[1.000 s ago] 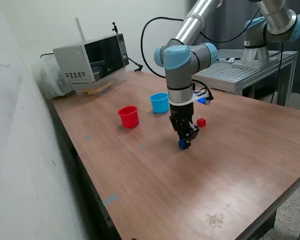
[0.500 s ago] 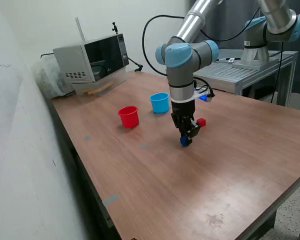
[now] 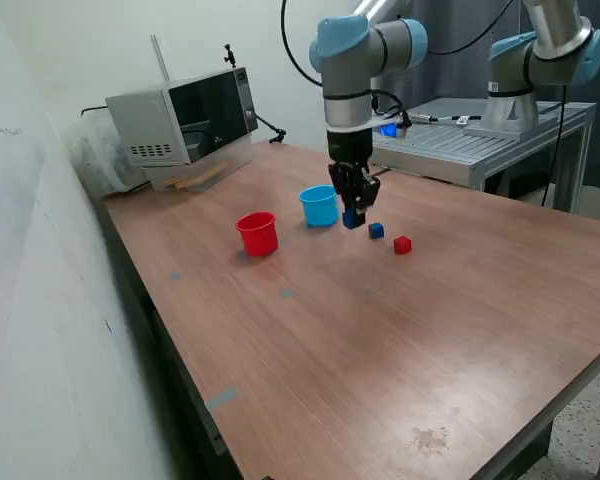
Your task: Place red objects in the red bin, and blue objects in the blue bin.
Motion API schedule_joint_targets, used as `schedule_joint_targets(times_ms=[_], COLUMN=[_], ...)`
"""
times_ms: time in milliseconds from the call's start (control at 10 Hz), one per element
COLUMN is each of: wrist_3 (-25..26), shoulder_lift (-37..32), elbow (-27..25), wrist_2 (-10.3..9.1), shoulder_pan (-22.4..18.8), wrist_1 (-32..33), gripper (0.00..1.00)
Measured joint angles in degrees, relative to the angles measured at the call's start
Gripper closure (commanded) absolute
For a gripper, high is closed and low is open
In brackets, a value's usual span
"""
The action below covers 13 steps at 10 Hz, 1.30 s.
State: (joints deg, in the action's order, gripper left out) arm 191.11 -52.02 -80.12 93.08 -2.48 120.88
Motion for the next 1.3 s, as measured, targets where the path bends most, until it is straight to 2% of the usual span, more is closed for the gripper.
schedule_joint_targets(times_ms=[400,800,1300], wrist_3=[-2.5,-4.5,-5.1], shoulder_lift=[-9.3,-13.0,-12.5], elbow=[-8.5,-14.2,-15.9], wrist_2=[1.77,2.19,2.20], shoulder_pan=[7.4,14.5,17.2], wrist_1=[-0.2,-0.3,0.0], gripper=[1.00,1.00,1.00])
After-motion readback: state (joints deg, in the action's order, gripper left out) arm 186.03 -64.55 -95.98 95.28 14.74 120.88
